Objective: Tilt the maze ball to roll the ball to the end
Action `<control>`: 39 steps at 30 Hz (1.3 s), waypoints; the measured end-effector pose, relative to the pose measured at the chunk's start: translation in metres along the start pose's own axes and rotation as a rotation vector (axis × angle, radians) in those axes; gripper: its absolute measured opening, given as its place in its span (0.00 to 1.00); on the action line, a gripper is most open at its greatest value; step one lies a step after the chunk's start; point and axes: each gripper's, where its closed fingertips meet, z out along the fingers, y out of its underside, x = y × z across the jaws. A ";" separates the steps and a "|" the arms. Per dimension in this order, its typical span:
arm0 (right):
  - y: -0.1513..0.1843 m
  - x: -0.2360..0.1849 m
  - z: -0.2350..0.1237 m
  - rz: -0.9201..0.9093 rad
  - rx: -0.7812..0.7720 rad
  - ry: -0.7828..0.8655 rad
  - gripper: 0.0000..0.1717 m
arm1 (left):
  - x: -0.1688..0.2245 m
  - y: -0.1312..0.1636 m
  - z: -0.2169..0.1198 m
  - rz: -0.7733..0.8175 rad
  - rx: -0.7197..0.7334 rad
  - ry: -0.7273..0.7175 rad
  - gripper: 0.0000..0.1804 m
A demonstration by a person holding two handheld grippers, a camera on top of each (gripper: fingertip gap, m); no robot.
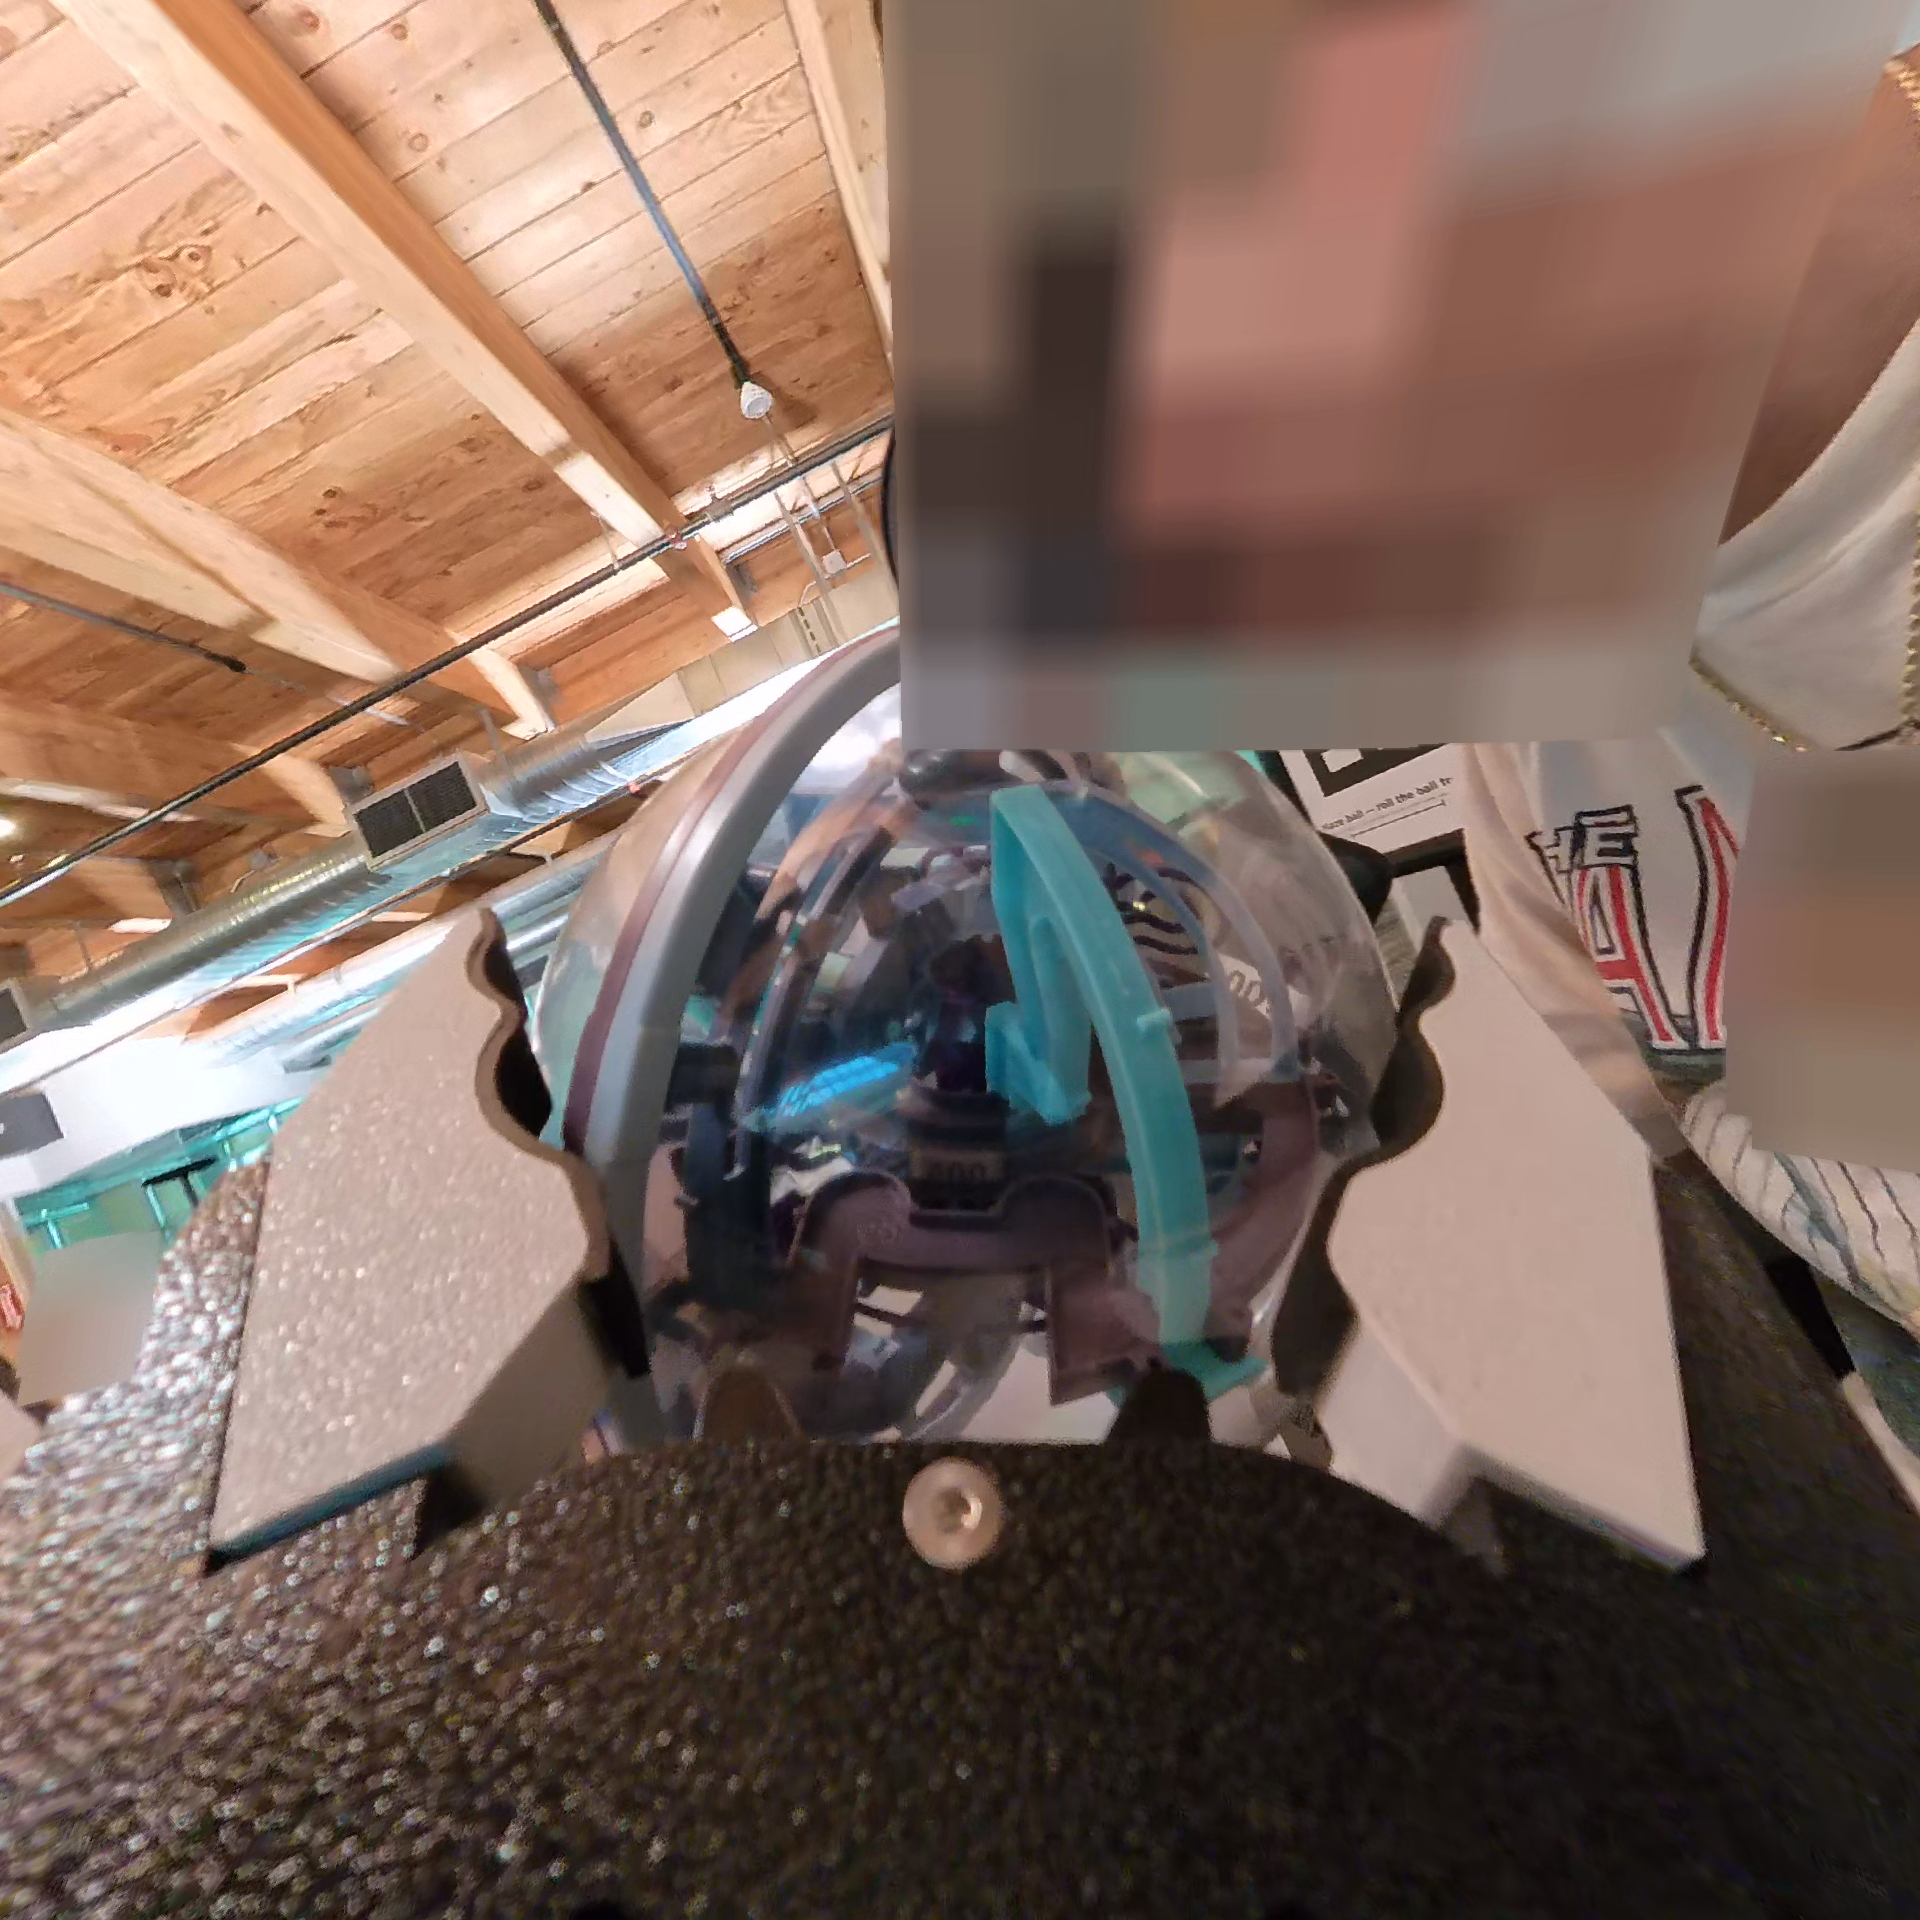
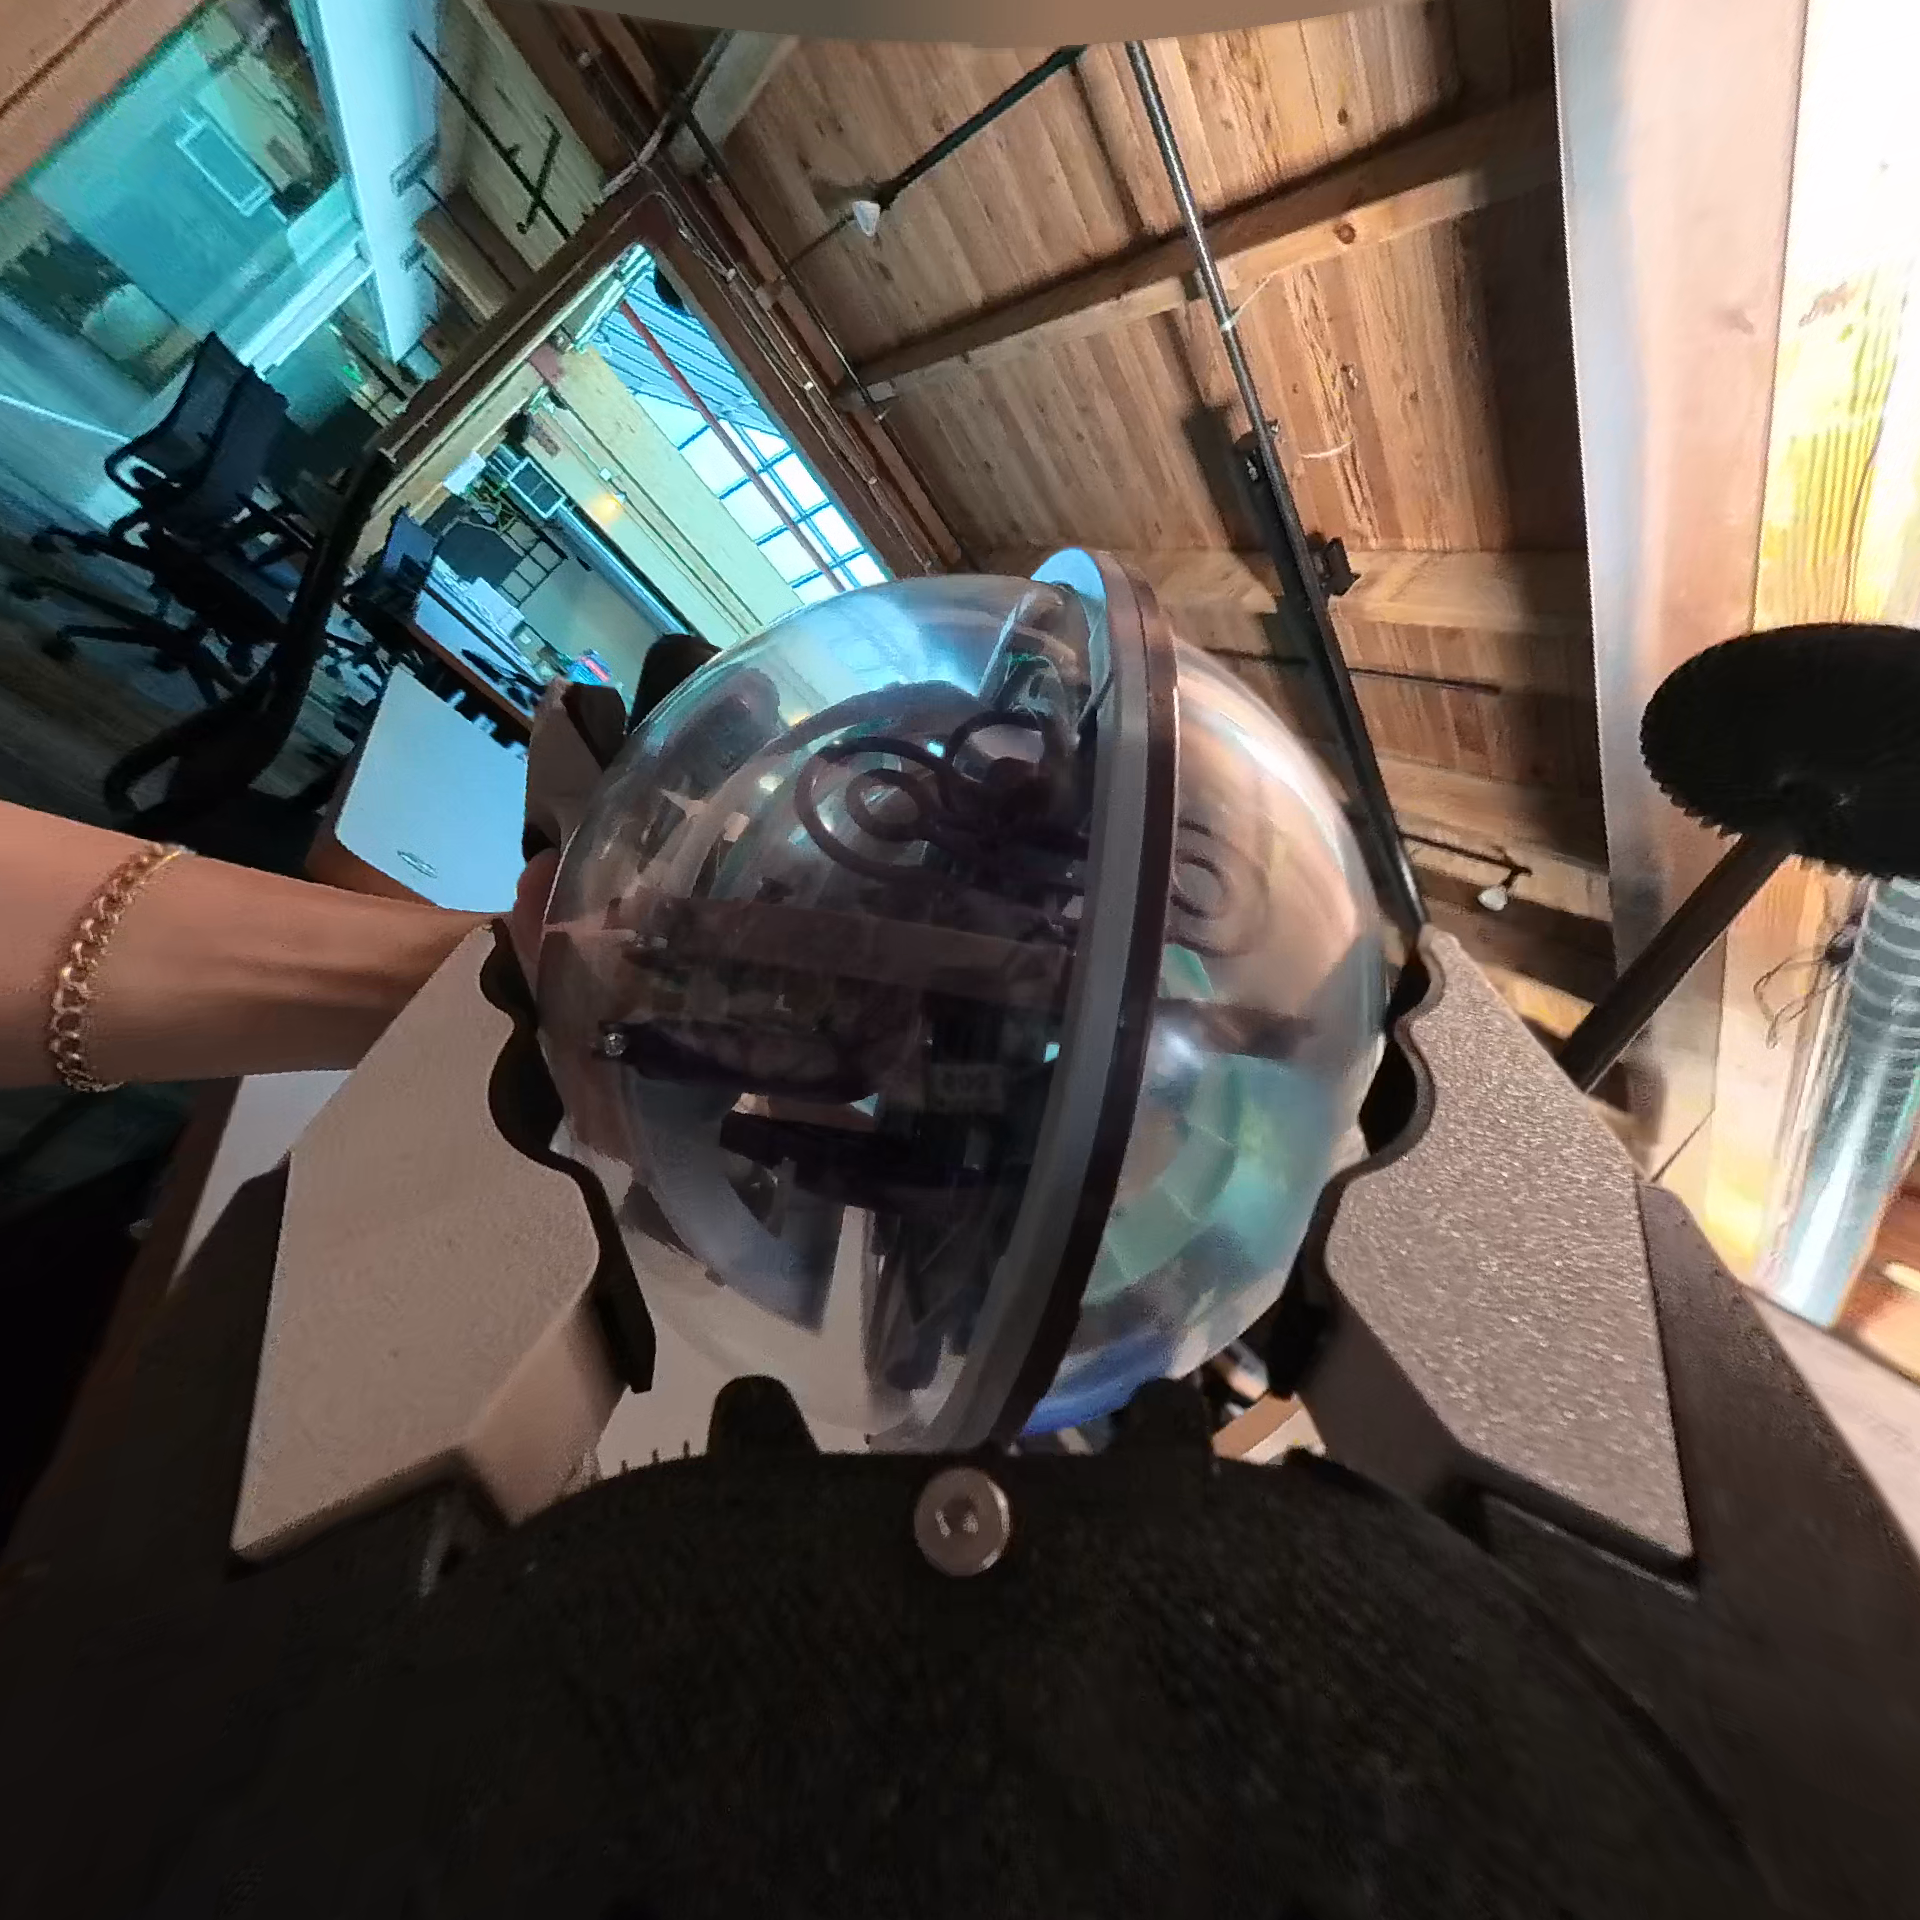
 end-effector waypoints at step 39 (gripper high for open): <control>0.096 -0.003 -0.006 0.559 -0.308 -0.043 0.91 | -0.041 0.070 -0.026 -0.133 -0.510 -0.283 0.87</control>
